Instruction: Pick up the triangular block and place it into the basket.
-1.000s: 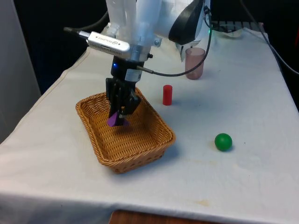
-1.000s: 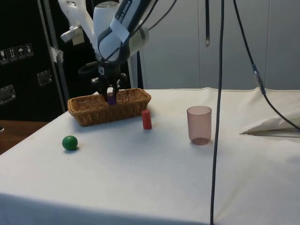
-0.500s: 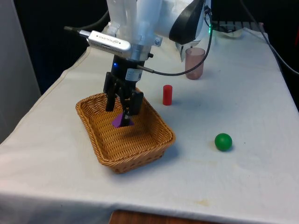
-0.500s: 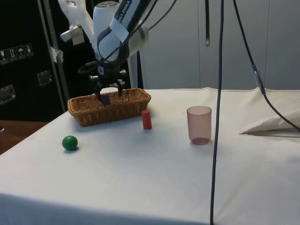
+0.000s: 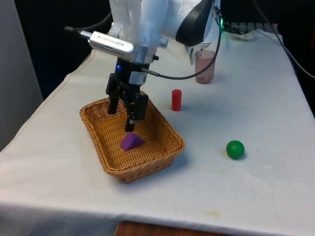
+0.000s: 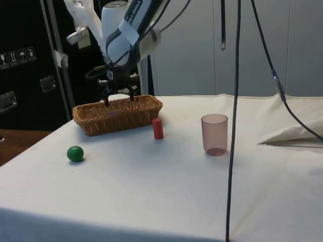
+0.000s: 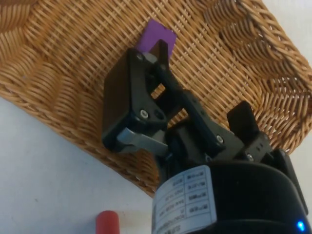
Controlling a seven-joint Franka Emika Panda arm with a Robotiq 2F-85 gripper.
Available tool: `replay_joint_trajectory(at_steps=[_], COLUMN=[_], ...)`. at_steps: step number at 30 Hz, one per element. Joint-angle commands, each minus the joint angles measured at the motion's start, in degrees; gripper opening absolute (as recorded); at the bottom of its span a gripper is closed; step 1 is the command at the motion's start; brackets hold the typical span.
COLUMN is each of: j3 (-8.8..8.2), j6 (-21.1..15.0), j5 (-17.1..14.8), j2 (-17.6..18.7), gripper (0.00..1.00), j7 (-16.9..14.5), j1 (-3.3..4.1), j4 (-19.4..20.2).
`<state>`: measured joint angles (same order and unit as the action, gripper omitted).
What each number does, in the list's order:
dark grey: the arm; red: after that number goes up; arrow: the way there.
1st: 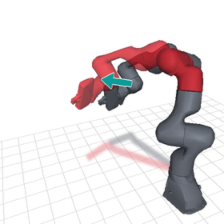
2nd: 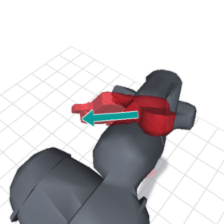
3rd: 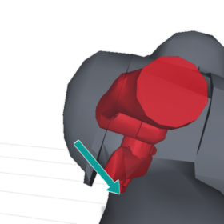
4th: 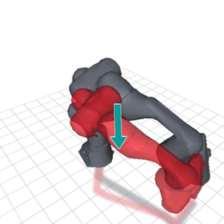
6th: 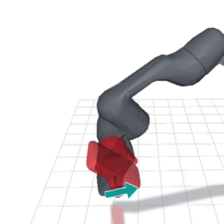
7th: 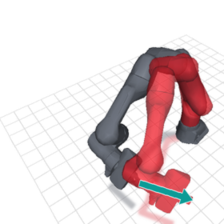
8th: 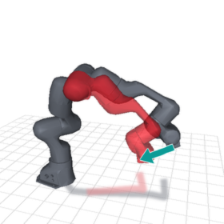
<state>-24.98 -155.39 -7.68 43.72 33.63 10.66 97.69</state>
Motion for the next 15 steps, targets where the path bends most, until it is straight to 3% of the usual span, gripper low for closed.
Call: replay_joint_trajectory(at_steps=[1, 5, 7, 8, 9, 15], j3=[-0.23, -0.97, -1.09, -0.8, -1.26, -1.38], j6=[0.29, 1.03, 1.26, 1.2, 1.6, 2.98], j5=[0.06, 0.29, 0.29, 0.11, 0.4, 0.63], j2=[-0.63, -2.18, -2.52, -2.01, -3.21, -5.5], gripper=[1.0, 1.0, 1.0, 1.0, 1.0, 1.0], j7=[0.11, 0.17, 0.17, 0.0, 0.0, -0.92], j1=[0.23, 0.74, 0.86, 0.57, 0.97, 1.2], j4=[0.29, 0.52, 0.57, 0.06, 0.74, 1.15])
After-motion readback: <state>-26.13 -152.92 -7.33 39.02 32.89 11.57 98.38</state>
